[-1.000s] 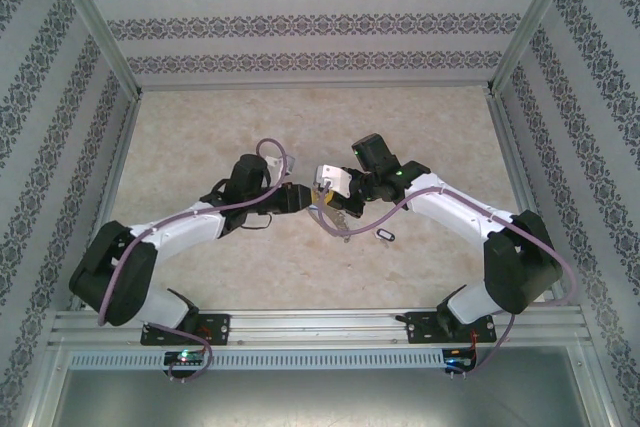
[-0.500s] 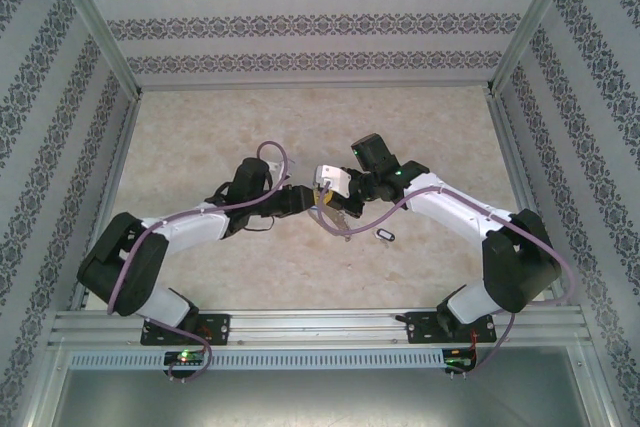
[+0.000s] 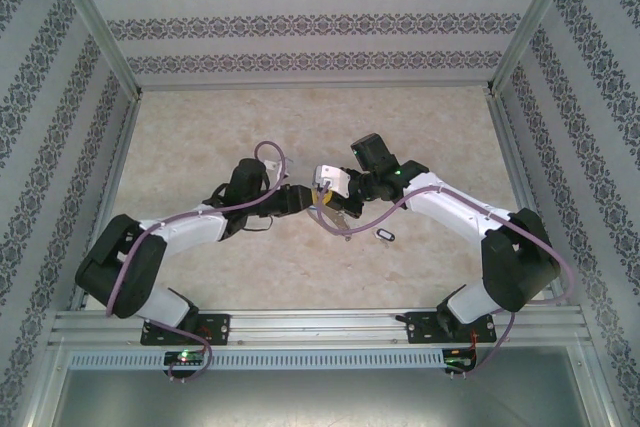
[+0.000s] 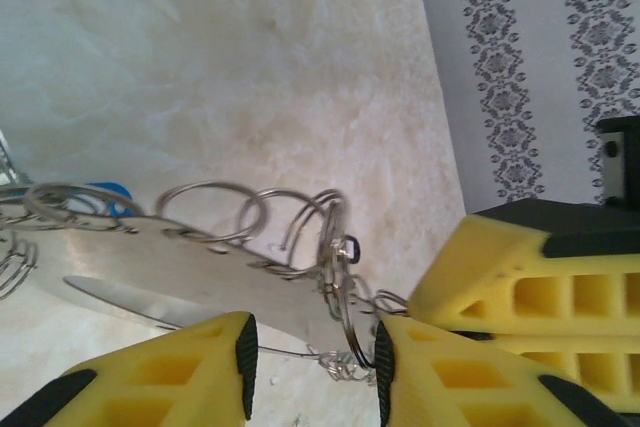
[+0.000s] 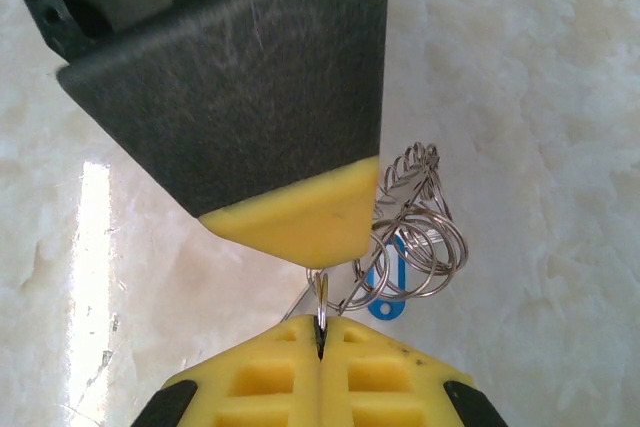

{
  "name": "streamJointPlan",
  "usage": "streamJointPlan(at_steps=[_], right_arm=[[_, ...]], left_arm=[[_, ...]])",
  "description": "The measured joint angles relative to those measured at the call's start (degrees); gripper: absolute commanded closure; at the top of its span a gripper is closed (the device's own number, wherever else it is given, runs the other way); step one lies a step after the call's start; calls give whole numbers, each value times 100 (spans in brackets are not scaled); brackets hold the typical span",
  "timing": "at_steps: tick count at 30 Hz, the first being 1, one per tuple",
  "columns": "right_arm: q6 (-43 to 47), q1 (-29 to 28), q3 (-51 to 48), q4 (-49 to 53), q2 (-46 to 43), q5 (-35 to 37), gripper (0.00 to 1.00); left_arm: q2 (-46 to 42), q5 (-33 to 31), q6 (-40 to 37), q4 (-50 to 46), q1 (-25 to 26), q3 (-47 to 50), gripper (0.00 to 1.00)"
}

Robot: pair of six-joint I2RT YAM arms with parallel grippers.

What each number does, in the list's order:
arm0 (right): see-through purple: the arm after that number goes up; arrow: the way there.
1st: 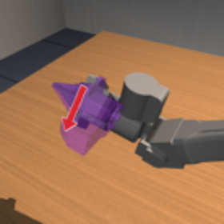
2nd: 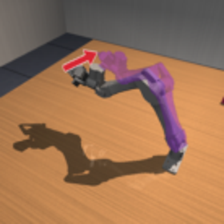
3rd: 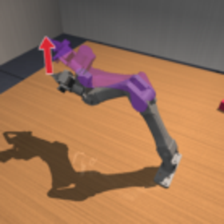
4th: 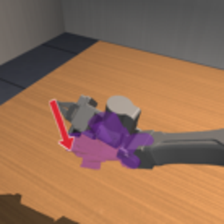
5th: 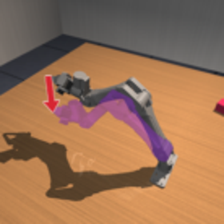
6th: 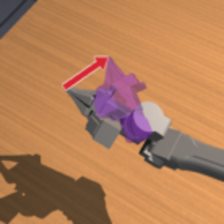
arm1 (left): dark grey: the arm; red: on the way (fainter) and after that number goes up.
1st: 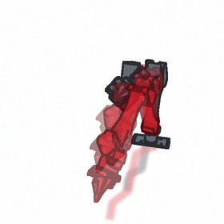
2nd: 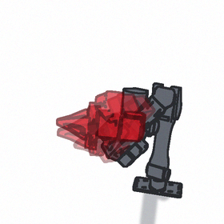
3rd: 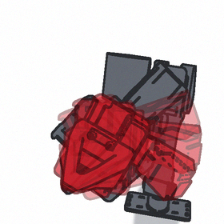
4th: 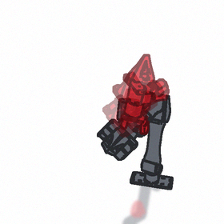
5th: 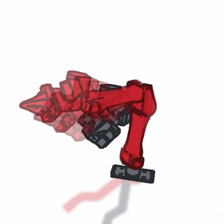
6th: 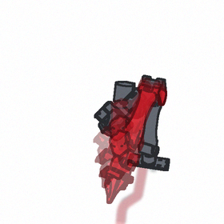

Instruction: Put the keys on the keyring

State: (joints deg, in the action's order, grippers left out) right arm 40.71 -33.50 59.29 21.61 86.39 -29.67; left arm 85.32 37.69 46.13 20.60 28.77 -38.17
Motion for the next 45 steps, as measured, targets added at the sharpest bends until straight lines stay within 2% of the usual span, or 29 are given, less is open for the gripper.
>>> streamJointPlan(at_steps=[11,18,23,28,35,40,45], right_arm=[[20,-2,0,2,2,-42,100],[20,-2,0,39,2,-42,100],[46,-4,0,39,2,-39,100],[142,-7,-4,-72,2,-98,100],[337,-55,-13,-127,-39,-249,100],[520,-52,-116,-127,-136,-280,100],[625,-52,-144,28,-160,-352,100]], left_arm=[[90,177,-4,44,0,-179,79],[188,398,-46,170,-2,-238,100],[142,374,-463,-282,-2,-455,100],[-164,240,-1327,-1294,0,-809,100],[-254,168,-2500,-2087,15,-1161,100],[-74,116,-3071,-2487,52,-1443,87],[144,-2,-3567,-2927,74,-1950,82]])
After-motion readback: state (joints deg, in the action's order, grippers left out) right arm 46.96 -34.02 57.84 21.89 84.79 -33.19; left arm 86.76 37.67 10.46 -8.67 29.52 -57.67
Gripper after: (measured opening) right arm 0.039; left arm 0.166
